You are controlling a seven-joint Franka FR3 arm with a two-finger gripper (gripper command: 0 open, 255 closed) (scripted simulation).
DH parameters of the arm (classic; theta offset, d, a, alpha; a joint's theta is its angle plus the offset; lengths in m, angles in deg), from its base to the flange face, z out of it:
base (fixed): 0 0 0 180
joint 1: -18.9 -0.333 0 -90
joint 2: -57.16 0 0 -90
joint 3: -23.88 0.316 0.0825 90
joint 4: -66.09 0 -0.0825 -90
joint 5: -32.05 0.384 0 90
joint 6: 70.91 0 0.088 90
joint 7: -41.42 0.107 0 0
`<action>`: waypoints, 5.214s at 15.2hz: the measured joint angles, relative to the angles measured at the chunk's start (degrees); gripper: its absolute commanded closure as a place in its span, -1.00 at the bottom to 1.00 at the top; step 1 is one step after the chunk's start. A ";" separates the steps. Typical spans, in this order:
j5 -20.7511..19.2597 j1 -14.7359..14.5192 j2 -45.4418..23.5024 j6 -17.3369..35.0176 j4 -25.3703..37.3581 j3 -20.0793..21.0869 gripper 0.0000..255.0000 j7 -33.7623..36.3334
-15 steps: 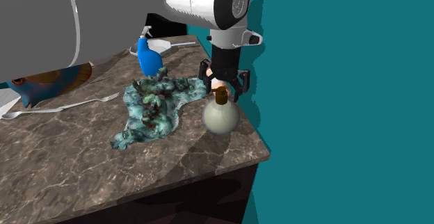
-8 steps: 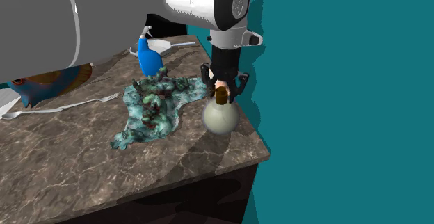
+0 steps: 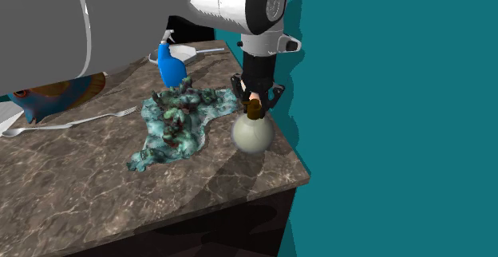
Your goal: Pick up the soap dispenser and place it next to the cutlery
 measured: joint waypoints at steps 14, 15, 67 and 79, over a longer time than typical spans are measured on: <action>0.34 -0.14 -1.54 -9.39 10.84 0.04 1.00 0.02; 0.34 -0.11 -1.64 -10.07 11.62 -0.01 1.00 -0.07; 5.11 -11.34 6.67 -26.43 20.69 14.90 1.00 27.06; 10.06 -16.34 8.95 -19.87 13.65 27.09 1.00 44.06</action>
